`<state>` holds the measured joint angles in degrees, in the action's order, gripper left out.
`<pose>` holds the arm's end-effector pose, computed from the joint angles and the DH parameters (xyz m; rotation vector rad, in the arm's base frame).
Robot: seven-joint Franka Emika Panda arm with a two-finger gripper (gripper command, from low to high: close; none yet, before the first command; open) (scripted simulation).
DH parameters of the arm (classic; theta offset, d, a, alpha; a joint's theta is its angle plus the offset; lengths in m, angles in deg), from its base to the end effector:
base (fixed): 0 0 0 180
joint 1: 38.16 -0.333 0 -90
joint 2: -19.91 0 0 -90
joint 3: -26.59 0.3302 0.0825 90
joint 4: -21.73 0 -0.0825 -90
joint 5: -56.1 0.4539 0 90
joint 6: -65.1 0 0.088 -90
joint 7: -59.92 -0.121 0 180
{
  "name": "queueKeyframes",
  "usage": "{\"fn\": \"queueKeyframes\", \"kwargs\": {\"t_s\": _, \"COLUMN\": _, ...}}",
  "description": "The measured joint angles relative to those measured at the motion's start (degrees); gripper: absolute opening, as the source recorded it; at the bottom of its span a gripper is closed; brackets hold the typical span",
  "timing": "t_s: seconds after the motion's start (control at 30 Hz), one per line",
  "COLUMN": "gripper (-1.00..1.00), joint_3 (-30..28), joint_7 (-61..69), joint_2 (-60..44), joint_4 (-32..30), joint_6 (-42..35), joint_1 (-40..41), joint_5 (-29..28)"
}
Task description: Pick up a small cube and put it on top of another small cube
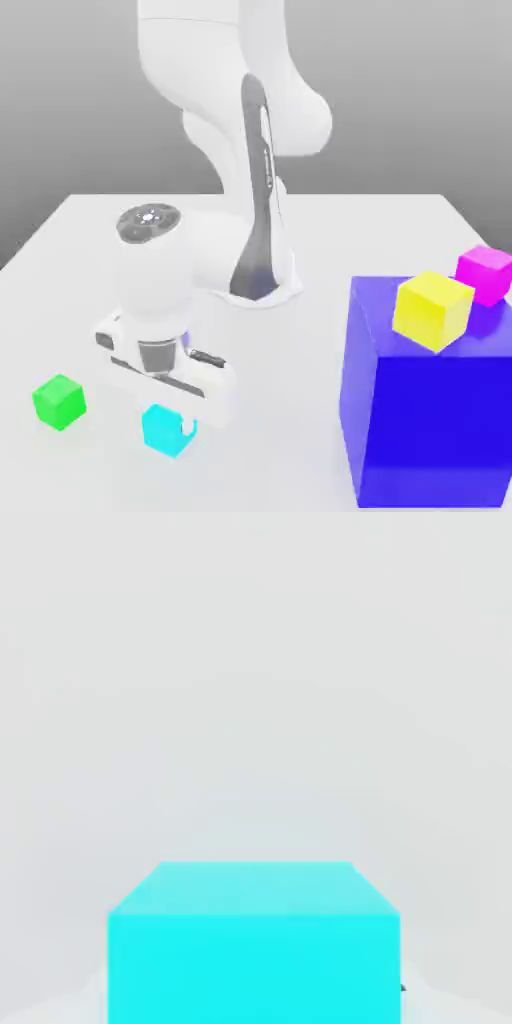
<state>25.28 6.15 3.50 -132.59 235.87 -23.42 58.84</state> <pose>0.3976 -0.1191 0.0709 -2.5328 1.8561 -0.0007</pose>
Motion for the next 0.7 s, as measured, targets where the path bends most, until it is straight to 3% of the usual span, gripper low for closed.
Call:
{"fn": "queueKeyframes", "kwargs": {"t_s": 0.2, "gripper": -1.0, "joint_3": -1.3, "joint_7": -2.6, "joint_2": 10.8, "joint_4": -1.8, "joint_6": -9.0, "joint_1": -0.3, "joint_5": -1.9}}
{"fn": "queueKeyframes", "kwargs": {"t_s": 0.7, "gripper": -1.0, "joint_3": -10.2, "joint_7": -40.0, "joint_2": 14.5, "joint_4": 3.3, "joint_6": -17.8, "joint_1": 9.1, "joint_5": -1.8}}
